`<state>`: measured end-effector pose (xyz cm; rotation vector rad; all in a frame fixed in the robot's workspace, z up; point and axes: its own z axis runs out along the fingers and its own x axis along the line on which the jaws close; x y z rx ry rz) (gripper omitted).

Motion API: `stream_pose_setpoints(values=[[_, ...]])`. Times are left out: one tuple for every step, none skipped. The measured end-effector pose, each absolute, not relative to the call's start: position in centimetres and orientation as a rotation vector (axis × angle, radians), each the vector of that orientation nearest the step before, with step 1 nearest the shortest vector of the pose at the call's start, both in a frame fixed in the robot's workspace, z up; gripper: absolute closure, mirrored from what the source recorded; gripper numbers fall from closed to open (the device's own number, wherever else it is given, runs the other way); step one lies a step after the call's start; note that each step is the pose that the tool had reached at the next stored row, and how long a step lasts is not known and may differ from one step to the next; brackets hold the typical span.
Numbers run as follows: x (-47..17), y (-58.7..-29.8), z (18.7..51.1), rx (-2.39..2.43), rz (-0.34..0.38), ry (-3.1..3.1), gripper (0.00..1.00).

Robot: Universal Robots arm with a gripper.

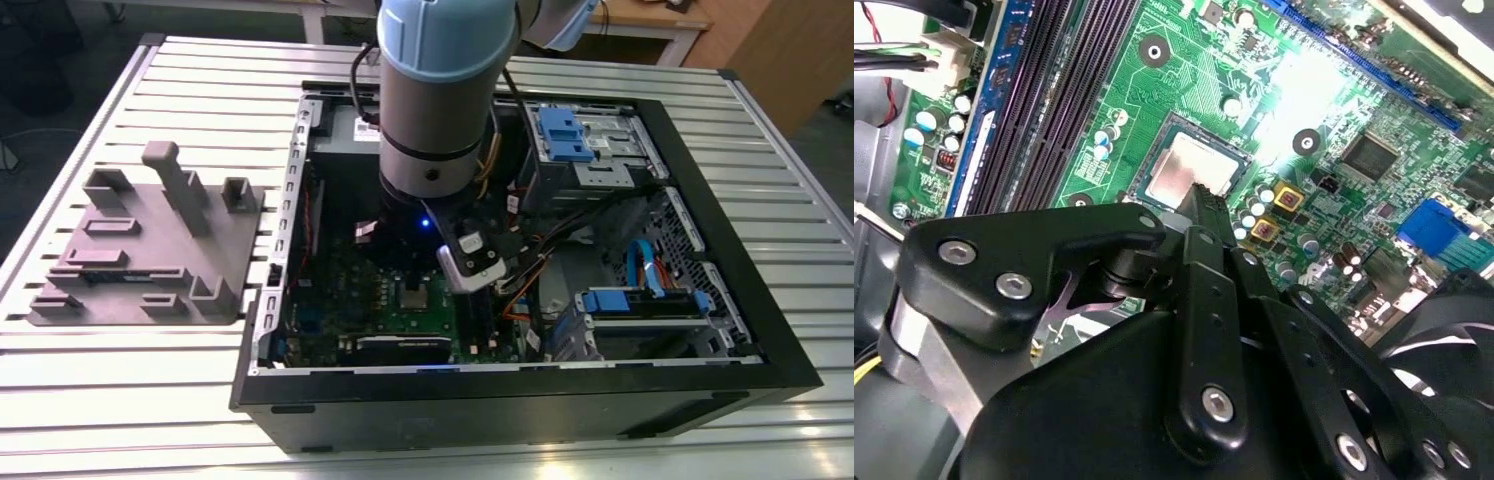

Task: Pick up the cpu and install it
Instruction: 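Place the cpu into insertion slot, then close the cpu cover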

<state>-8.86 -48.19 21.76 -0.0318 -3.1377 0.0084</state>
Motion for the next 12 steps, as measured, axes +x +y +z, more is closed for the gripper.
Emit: stream_pose_setpoints(values=[[-8.86, -48.19, 21.76, -0.032, 0.008, -3.138, 0.9], [-8.86, -48.19, 21.81, -0.032, 0.009, -3.138, 0.9], [-8.86, -48.19, 21.85, -0.032, 0.009, -3.138, 0.9], [-8.86, -48.19, 21.85, -0.032, 0.009, -3.138, 0.9], [-8.86, -48.19, 21.85, -0.032, 0.009, -3.138, 0.9], [-8.86, -48.19, 21.85, -0.032, 0.009, -3.138, 0.9], [-8.86, -48.19, 21.85, -0.032, 0.009, -3.138, 0.9], [-8.86, -48.19, 21.85, -0.032, 0.009, -3.138, 0.9], [-8.86, -48.19, 21.85, -0.032, 0.009, -3.138, 0.9], [-8.86, -48.19, 21.86, -0.032, 0.009, -3.138, 0.9], [-8.86, -48.19, 21.86, -0.032, 0.009, -3.138, 0.9], [-8.86, -48.19, 21.87, -0.032, 0.009, -3.138, 0.9]])
